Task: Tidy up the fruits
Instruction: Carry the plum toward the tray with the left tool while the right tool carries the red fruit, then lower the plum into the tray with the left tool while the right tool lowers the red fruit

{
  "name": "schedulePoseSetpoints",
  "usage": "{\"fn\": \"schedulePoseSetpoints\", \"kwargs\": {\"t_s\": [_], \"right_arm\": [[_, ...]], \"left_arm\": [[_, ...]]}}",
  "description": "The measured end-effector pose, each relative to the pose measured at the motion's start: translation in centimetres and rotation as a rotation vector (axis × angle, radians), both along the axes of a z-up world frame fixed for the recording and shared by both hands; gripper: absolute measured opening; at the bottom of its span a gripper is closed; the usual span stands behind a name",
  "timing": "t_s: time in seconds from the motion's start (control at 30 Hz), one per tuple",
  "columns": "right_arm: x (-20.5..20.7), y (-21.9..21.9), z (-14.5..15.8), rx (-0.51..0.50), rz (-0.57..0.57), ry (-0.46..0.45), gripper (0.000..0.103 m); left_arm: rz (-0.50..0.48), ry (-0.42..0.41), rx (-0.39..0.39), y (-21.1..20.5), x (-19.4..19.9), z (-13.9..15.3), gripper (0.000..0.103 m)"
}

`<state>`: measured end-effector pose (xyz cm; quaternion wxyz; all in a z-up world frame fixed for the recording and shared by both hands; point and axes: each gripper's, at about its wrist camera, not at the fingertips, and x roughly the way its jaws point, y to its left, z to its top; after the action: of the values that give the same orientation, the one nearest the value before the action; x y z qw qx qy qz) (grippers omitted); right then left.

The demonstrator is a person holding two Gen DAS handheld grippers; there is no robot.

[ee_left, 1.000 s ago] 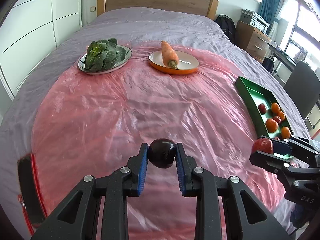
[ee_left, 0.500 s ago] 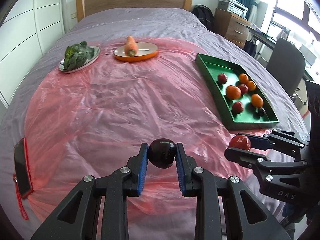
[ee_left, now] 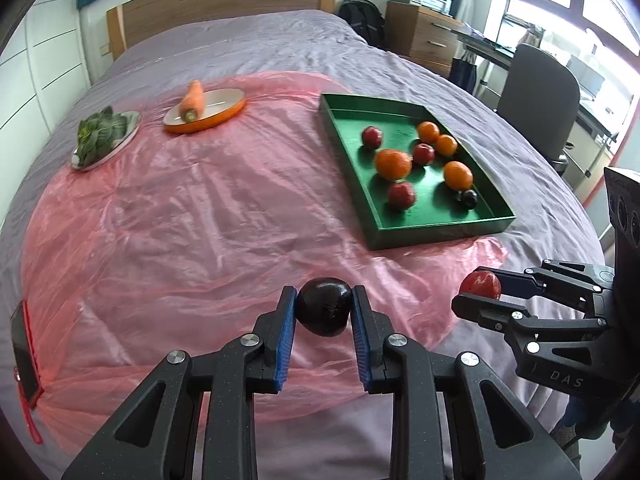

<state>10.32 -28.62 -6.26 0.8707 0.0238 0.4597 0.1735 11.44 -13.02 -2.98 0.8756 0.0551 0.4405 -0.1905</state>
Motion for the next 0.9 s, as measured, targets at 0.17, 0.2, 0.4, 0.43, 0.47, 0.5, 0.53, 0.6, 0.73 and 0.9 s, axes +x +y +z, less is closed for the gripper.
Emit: {"fn": "schedulePoseSetpoints", "kwargs": {"t_s": [0.17, 0.2, 0.4, 0.43, 0.47, 0.5, 0.53, 0.6, 0.73, 0.9], "right_arm": [[0.1, -4.0, 0.2, 0.001, -0.069, -0.014, 0.056], [0.2, -4.8, 0.3, 0.003, -0.084, -0.020, 0.056], [2.3, -8.3, 0.6, 0.007, -0.145, -0.057, 0.056], [2.8, -8.8, 0.6, 0.009, -0.153, -0.061, 0.056], [3.4, -9.4, 0.5, 0.013, -0.162, -0.065, 0.056], [4.0, -9.8, 0.3, 0.017, -0.170, -0.069, 0.056], [4.5, -10.1, 0.2, 0.017, -0.174, -0.073, 0.056], [5.9, -10.8, -0.1, 0.012, -0.187, -0.084, 0.056], [7.7, -12.0, -1.0, -0.003, -0.203, -0.094, 0.056], [8.5, -13.5, -2.6, -0.022, -0.212, -0.081, 0.056]], "left_arm": [[-0.046, 0.007, -0.004, -3.2, 0.7, -0.1, 0.023], [-0.052, 0.010, -0.005, -3.8, 0.9, -0.2, 0.023], [-0.090, 0.011, -0.018, -7.9, 3.5, -0.6, 0.023], [-0.090, 0.011, -0.019, -8.2, 3.9, -0.7, 0.023], [-0.089, 0.013, -0.021, -8.9, 4.6, -0.8, 0.023], [-0.087, 0.016, -0.025, -9.5, 5.4, -0.9, 0.023], [-0.086, 0.017, -0.027, -9.8, 5.9, -1.0, 0.023], [-0.093, 0.012, -0.033, -11.1, 7.3, -1.1, 0.023], [-0.135, 0.012, -0.036, -13.6, 8.9, -1.7, 0.023], [-0.185, 0.021, 0.001, -16.6, 10.0, -3.5, 0.023]]}}
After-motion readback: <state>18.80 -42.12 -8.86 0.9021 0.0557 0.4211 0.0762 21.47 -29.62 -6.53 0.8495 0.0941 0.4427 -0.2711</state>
